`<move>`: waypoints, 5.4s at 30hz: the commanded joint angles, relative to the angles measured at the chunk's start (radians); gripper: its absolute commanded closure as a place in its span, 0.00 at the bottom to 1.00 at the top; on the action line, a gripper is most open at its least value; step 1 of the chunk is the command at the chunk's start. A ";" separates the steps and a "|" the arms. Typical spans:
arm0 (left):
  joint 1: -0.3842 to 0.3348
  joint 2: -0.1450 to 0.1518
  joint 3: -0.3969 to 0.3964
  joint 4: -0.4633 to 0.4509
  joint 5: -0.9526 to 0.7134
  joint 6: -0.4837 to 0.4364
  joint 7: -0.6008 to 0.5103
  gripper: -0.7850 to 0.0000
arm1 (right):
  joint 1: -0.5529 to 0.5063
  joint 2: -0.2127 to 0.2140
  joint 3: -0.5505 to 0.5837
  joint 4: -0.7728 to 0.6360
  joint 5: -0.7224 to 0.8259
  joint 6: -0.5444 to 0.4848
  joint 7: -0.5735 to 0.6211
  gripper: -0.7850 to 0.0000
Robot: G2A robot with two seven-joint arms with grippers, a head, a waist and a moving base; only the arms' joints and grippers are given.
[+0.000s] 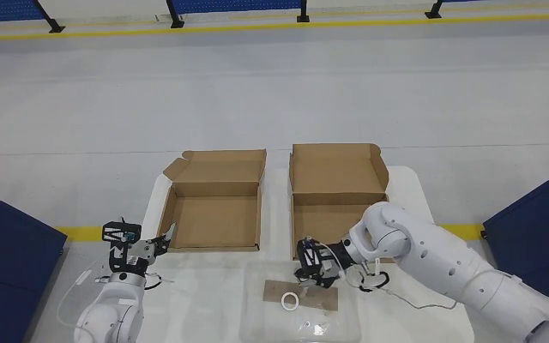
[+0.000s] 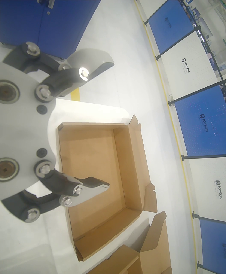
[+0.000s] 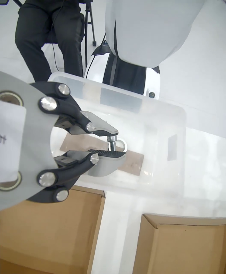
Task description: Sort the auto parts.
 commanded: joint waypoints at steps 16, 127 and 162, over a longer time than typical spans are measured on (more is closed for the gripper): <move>0.000 0.000 0.000 0.000 0.000 0.000 0.000 0.00 | -0.030 0.031 0.037 0.033 0.051 0.000 -0.077 1.00; 0.000 0.000 0.000 0.000 0.000 0.000 0.000 0.00 | -0.394 0.098 0.579 -0.431 1.945 0.162 0.231 1.00; 0.000 0.000 0.000 0.000 0.000 0.000 0.000 0.00 | -0.470 0.004 0.705 -0.433 1.835 0.274 0.386 1.00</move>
